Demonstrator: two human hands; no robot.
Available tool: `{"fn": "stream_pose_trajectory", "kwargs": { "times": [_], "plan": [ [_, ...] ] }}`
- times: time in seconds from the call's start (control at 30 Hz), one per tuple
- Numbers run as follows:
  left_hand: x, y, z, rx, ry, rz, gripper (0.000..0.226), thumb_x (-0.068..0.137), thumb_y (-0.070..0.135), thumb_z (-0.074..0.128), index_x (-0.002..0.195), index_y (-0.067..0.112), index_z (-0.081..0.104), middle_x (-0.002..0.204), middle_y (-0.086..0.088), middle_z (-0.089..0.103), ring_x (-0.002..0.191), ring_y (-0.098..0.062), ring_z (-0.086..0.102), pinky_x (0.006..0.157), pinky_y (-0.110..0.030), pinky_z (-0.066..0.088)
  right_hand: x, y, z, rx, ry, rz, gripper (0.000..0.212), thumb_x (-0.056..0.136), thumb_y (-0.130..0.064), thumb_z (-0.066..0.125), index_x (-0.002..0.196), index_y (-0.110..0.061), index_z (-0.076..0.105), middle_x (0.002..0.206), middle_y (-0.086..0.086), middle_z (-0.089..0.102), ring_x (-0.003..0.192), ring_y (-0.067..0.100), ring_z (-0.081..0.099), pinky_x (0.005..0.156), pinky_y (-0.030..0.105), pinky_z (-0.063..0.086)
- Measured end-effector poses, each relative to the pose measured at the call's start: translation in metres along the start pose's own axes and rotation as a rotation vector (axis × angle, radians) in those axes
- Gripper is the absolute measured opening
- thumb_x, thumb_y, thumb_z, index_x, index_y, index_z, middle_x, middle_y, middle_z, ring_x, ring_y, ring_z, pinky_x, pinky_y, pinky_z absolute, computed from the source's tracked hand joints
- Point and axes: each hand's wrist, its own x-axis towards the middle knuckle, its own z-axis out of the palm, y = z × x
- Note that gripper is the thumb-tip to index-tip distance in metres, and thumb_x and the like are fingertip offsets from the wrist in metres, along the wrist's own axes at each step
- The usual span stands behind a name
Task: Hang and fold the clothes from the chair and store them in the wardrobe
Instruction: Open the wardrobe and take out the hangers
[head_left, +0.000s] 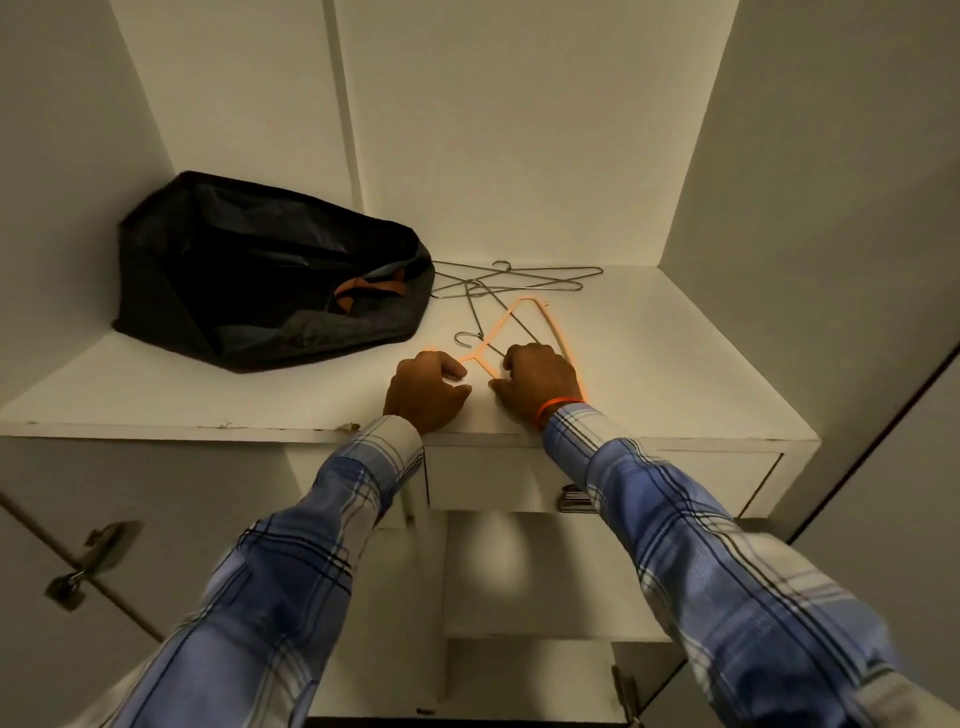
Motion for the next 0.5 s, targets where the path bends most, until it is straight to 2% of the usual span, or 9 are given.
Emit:
{"fn": "stream_pose_trajectory", "kwargs": {
  "times": [0.27, 0.4, 0.5],
  "plan": [
    [0.002, -0.001, 0.004, -0.011, 0.017, 0.019, 0.015, 0.084, 0.023, 0.074, 0.096, 0.015, 0.071, 0.105, -0.004, 0.069, 0.095, -0.021, 0.064, 0.091, -0.037, 0.053, 0.001, -0.007, 0.002, -0.206, 0.062, -0.100, 0.031, 0.096, -0.022, 0.049, 0.121, -0.005, 0.054, 0.119, 0.015, 0.059, 0.107, 0.034, 0.060, 0.084, 0.038, 0.047],
    [0.008, 0.003, 0.003, -0.042, 0.005, -0.005, 0.015, 0.085, 0.026, 0.073, 0.096, 0.015, 0.072, 0.104, -0.003, 0.071, 0.099, -0.019, 0.064, 0.092, -0.034, 0.052, 0.002, -0.007, -0.009, -0.036, 0.177, -0.007, 0.032, 0.097, -0.026, 0.046, 0.120, -0.005, 0.052, 0.117, 0.015, 0.061, 0.104, 0.036, 0.061, 0.082, 0.039, 0.046],
    [0.015, 0.019, -0.003, -0.249, -0.002, -0.024, 0.020, 0.091, 0.029, 0.067, 0.096, 0.010, 0.071, 0.099, -0.006, 0.073, 0.095, -0.021, 0.067, 0.088, -0.032, 0.054, 0.004, -0.011, -0.021, 0.219, 0.325, 0.071, 0.028, 0.095, -0.032, 0.049, 0.109, -0.009, 0.059, 0.108, 0.011, 0.065, 0.098, 0.033, 0.061, 0.081, 0.040, 0.046]
  ]
}}
